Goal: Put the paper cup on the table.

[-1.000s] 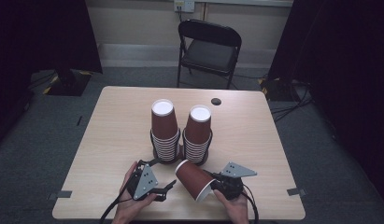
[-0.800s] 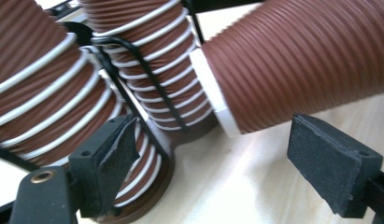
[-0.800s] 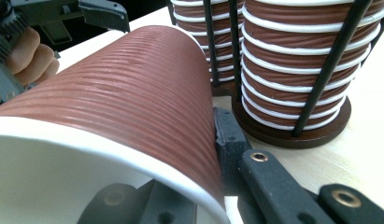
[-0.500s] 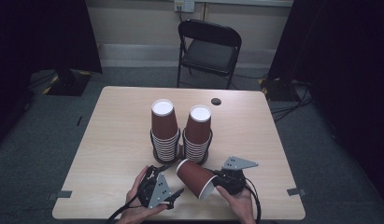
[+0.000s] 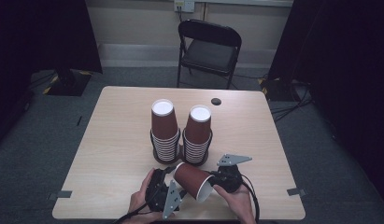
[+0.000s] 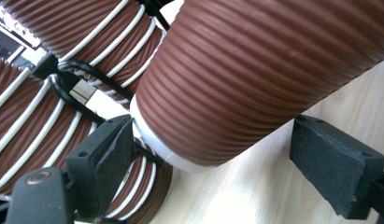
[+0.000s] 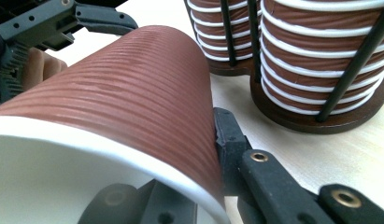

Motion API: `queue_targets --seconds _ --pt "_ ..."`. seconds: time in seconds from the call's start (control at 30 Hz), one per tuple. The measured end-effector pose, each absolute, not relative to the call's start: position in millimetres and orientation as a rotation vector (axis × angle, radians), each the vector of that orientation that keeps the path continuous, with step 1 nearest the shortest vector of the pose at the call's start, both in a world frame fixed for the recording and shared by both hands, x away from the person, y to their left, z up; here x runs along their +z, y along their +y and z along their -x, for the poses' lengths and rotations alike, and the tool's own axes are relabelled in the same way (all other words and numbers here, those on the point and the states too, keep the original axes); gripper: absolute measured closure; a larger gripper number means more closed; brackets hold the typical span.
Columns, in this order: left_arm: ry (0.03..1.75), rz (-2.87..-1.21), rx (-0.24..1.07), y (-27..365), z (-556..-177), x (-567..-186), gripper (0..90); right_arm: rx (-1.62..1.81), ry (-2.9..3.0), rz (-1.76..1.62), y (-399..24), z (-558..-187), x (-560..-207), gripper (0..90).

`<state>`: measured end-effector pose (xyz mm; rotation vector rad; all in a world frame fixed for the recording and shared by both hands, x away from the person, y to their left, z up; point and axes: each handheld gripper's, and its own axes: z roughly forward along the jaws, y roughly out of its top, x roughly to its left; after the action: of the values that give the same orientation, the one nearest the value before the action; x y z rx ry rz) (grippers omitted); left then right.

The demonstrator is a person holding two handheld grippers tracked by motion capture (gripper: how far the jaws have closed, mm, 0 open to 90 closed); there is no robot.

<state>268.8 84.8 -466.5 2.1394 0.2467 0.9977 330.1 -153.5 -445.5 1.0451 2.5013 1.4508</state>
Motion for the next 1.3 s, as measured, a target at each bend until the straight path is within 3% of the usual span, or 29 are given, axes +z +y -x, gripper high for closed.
queue_targets --seconds 0.43,0.8,1.3 --pt "0.155 -2.163 1.167 72.1 -263.1 -467.6 10.8 1.419 2.558 -1.054 -145.3 -335.4 -441.1 86.6" --pt "0.128 -2.147 1.177 67.5 -260.4 -464.9 4.3 1.422 2.609 -1.022 -133.8 -339.2 -437.7 86.7" --pt "0.122 -2.123 1.171 55.9 -257.1 -463.3 2.1 1.444 2.652 -1.023 -119.5 -343.2 -439.3 87.0"
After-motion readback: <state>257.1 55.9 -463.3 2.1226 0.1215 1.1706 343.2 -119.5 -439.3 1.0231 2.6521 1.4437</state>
